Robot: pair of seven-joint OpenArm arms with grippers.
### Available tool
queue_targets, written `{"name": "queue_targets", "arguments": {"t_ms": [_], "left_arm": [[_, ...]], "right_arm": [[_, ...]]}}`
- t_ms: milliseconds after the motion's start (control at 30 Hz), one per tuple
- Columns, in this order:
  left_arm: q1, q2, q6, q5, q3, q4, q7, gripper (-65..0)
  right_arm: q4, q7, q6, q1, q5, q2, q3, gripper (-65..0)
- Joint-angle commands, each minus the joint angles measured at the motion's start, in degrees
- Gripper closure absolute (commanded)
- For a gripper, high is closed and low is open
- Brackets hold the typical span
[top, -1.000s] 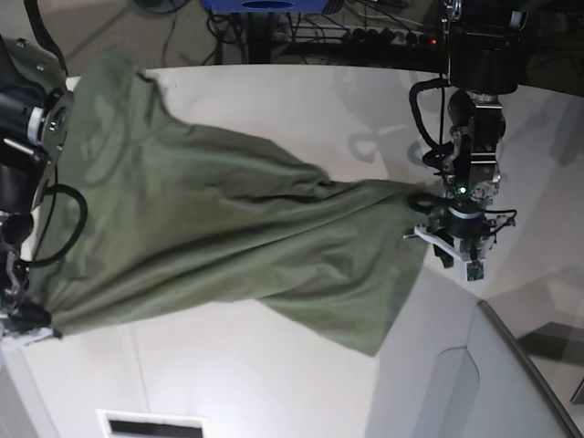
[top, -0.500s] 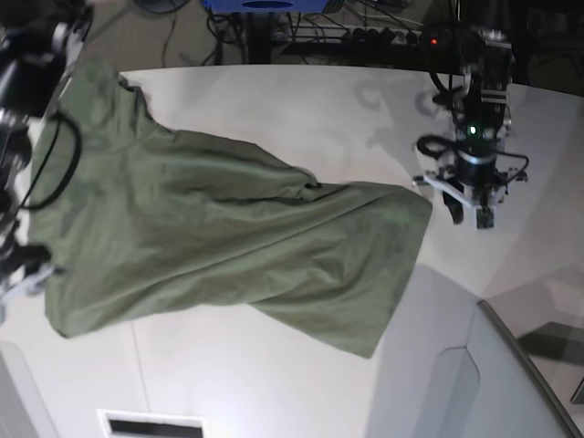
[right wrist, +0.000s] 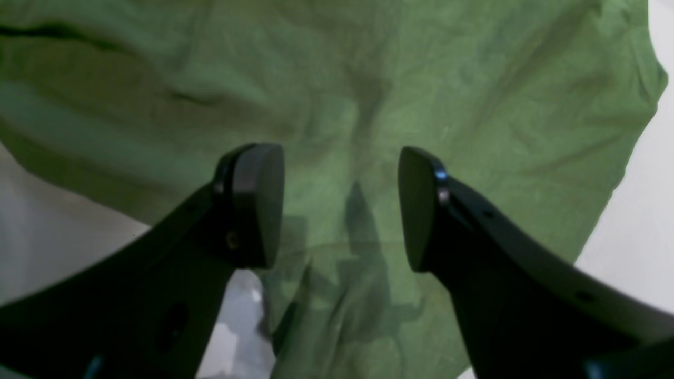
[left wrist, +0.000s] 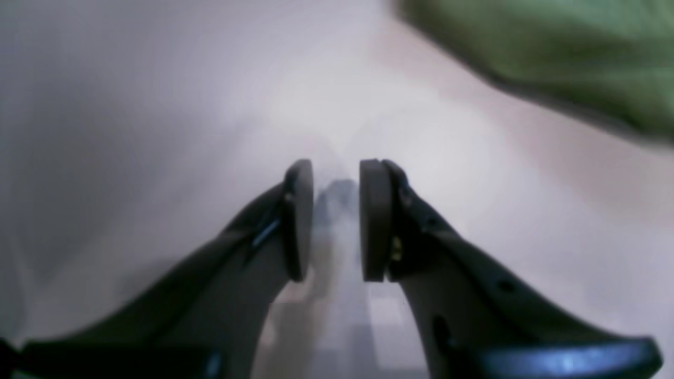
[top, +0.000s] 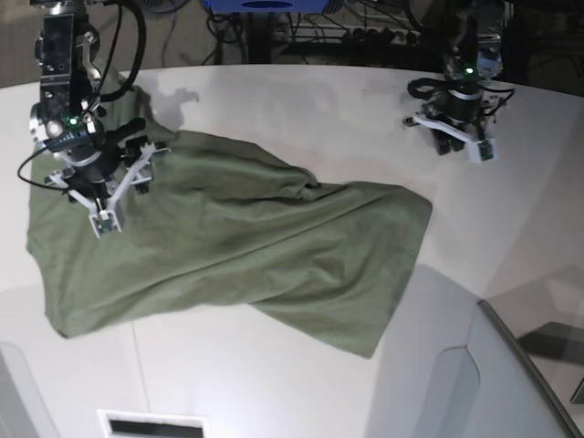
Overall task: Layout the t-shirt on the table in an organized manner, then fold the t-shirt properly
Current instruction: 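Lower the shirt onto the table and regrasp its edge with the left gripper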
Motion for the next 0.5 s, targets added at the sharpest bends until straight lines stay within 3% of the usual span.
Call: {"name": "queue_targets", "arguments": {"t_ms": [0, 100, 167, 467], "left_arm": [[-1.16, -1.24, 0.32, -1.82, -0.7, 0.15, -1.39, -19.1], [-4.68, -1.68, 0.32, -4.37, -0.52, -2.84, -1.22, -35.5], [-6.61, -1.51, 0.32, -4.28, -0.52, -4.51, -1.13, -43.1], [-13.73, 1.48, 0.32, -4.37, 6.6, -10.49, -1.48, -44.3]], "right_arm": [[0.96, 1.32, -0.01, 0.28, 0.37, 0.26, 0.19, -31.8], [0.61, 1.32, -0.01, -0.33, 0.37, 0.26, 0.19, -31.8], [0.61, 1.32, -0.01, -0.42, 0.37, 0.17, 0.1, -31.8], [0.61, 1.32, 0.08, -1.74, 0.37, 0.26, 0.1, -31.8]]}}
